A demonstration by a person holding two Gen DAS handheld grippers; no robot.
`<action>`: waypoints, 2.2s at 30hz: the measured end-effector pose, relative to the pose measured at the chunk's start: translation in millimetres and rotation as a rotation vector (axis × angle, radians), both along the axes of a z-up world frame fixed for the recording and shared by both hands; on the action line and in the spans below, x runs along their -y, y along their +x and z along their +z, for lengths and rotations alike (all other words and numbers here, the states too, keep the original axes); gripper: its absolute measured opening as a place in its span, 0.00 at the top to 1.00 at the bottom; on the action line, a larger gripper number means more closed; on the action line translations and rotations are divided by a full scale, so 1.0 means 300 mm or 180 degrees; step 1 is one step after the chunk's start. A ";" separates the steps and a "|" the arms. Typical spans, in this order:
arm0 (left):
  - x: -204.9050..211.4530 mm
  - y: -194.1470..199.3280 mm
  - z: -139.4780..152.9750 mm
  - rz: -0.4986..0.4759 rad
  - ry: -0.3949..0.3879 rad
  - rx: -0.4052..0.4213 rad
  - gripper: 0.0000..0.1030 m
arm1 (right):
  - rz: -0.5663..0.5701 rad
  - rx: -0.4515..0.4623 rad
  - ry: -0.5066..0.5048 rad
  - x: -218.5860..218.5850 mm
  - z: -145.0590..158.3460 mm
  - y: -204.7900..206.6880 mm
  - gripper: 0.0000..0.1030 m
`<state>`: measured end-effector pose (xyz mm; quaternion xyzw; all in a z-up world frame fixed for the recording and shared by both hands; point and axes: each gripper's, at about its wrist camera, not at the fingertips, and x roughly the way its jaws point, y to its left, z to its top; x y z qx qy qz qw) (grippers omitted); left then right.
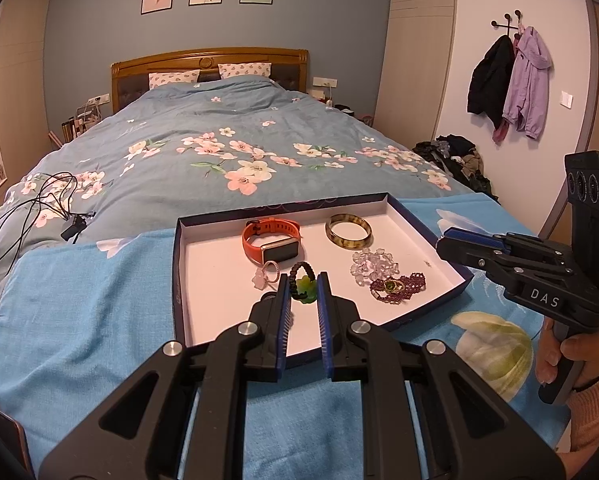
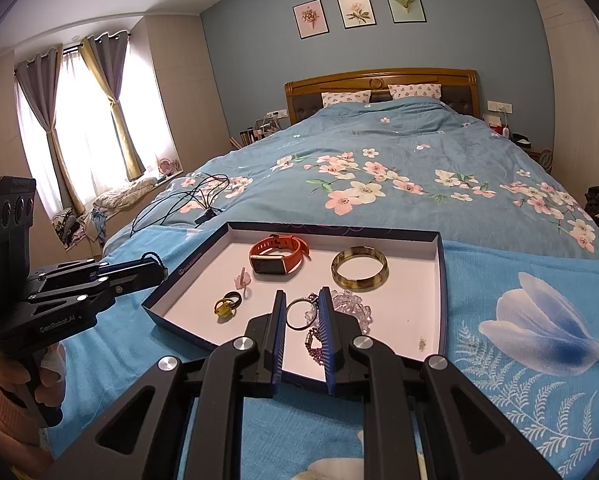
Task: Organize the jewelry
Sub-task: 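Lower the silver ring into the box with the right tool while the left tool lowers the cord ring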
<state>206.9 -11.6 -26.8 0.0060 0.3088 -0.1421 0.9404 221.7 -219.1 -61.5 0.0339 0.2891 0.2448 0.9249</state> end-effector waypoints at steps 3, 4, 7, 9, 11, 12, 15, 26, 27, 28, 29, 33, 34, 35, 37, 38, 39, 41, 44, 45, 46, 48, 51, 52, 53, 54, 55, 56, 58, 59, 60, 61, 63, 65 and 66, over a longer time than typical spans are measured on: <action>0.003 0.005 -0.005 0.0009 0.0004 -0.0007 0.87 | -0.0001 -0.0007 -0.0006 0.000 -0.004 0.005 0.86; 0.003 0.006 -0.007 0.0011 0.0008 -0.0007 0.87 | -0.0002 -0.0009 -0.0009 0.003 -0.007 0.009 0.86; 0.003 0.007 -0.008 0.0014 0.0009 -0.0013 0.87 | 0.0002 -0.0023 -0.0006 0.007 -0.011 0.019 0.86; 0.005 0.008 -0.012 0.0019 0.0009 -0.0022 0.87 | 0.0006 -0.0030 -0.0003 0.009 -0.012 0.025 0.86; 0.005 0.012 -0.017 0.0027 0.0015 -0.0028 0.87 | 0.0010 -0.0040 0.0000 0.011 -0.018 0.033 0.86; 0.006 0.014 -0.018 0.0028 0.0015 -0.0033 0.87 | 0.0012 -0.0039 -0.0002 0.009 -0.018 0.035 0.86; 0.007 0.018 -0.022 0.0030 0.0017 -0.0041 0.87 | 0.0014 -0.0052 -0.0005 0.007 -0.023 0.038 0.86; 0.009 0.022 -0.026 0.0035 0.0020 -0.0049 0.87 | 0.0014 -0.0082 -0.0022 -0.003 -0.031 0.048 0.86; 0.009 0.022 -0.023 0.0034 0.0021 -0.0048 0.87 | 0.0016 -0.0087 -0.0024 -0.001 -0.032 0.048 0.86; 0.009 0.023 -0.025 0.0035 0.0022 -0.0051 0.87 | 0.0017 -0.0091 -0.0028 0.001 -0.035 0.047 0.86; 0.009 0.027 -0.029 0.0037 0.0024 -0.0054 0.87 | 0.0017 -0.0094 -0.0027 0.002 -0.035 0.047 0.86; 0.006 0.034 -0.036 0.0045 0.0023 -0.0067 0.87 | 0.0015 -0.0099 -0.0033 0.001 -0.037 0.047 0.86; 0.006 0.034 -0.036 0.0045 0.0024 -0.0067 0.87 | 0.0014 -0.0101 -0.0036 0.002 -0.038 0.047 0.86; 0.007 0.037 -0.039 0.0047 0.0025 -0.0072 0.87 | 0.0015 -0.0100 -0.0030 0.001 -0.035 0.049 0.86; 0.007 0.042 -0.046 0.0048 0.0026 -0.0083 0.87 | 0.0016 -0.0099 -0.0032 -0.001 -0.033 0.051 0.86; 0.007 0.042 -0.050 0.0051 0.0029 -0.0087 0.87 | 0.0014 -0.0099 -0.0032 -0.001 -0.033 0.051 0.86; 0.008 0.047 -0.053 0.0052 0.0030 -0.0093 0.87 | 0.0016 -0.0102 -0.0031 0.001 -0.035 0.050 0.86; 0.012 0.054 -0.057 0.0053 0.0030 -0.0110 0.87 | 0.0018 -0.0101 -0.0039 0.000 -0.035 0.050 0.86; 0.015 0.058 -0.065 0.0050 0.0026 -0.0135 0.87 | 0.0019 -0.0114 -0.0038 -0.001 -0.037 0.055 0.86; 0.016 0.063 -0.066 0.0053 0.0024 -0.0144 0.87 | 0.0018 -0.0121 -0.0043 -0.002 -0.038 0.055 0.86; 0.017 0.066 -0.068 0.0052 0.0021 -0.0155 0.87 | 0.0019 -0.0134 -0.0045 0.002 -0.043 0.051 0.86; 0.022 0.070 -0.073 0.0054 0.0029 -0.0170 0.87 | 0.0013 -0.0157 -0.0059 0.003 -0.053 0.052 0.86; 0.025 0.081 -0.081 0.0063 0.0030 -0.0195 0.87 | 0.0010 -0.0192 -0.0063 0.003 -0.062 0.058 0.86; 0.024 0.087 -0.082 0.0068 0.0029 -0.0201 0.87 | 0.0008 -0.0206 -0.0061 0.006 -0.067 0.057 0.86; 0.024 0.089 -0.086 0.0074 0.0029 -0.0211 0.87 | 0.0007 -0.0217 -0.0062 0.003 -0.066 0.064 0.86; 0.023 0.093 -0.087 0.0078 0.0027 -0.0220 0.87 | 0.0004 -0.0227 -0.0065 0.005 -0.068 0.066 0.86; 0.022 0.096 -0.090 0.0088 0.0025 -0.0228 0.87 | -0.0001 -0.0238 -0.0071 -0.002 -0.064 0.079 0.86; 0.022 0.099 -0.094 0.0094 0.0023 -0.0241 0.87 | -0.0004 -0.0252 -0.0075 0.000 -0.067 0.080 0.86; 0.019 0.108 -0.100 0.0111 0.0015 -0.0267 0.87 | -0.0009 -0.0276 -0.0089 -0.003 -0.068 0.088 0.86; 0.017 0.113 -0.104 0.0122 0.0014 -0.0283 0.87 | -0.0016 -0.0293 -0.0101 -0.003 -0.072 0.091 0.86; 0.016 0.118 -0.109 0.0133 0.0011 -0.0300 0.87 | -0.0019 -0.0316 -0.0109 -0.004 -0.076 0.096 0.86; 0.014 0.122 -0.114 0.0139 0.0005 -0.0323 0.87 | -0.0015 -0.0350 -0.0115 -0.004 -0.081 0.104 0.86; 0.013 0.130 -0.124 0.0142 -0.0006 -0.0363 0.87 | -0.0028 -0.0395 -0.0130 -0.012 -0.088 0.124 0.86; 0.012 0.139 -0.134 0.0155 0.0004 -0.0394 0.87 | -0.0038 -0.0446 -0.0152 -0.017 -0.098 0.136 0.86; 0.012 0.144 -0.141 0.0150 -0.0002 -0.0422 0.87 | -0.0044 -0.0470 -0.0168 -0.015 -0.105 0.138 0.86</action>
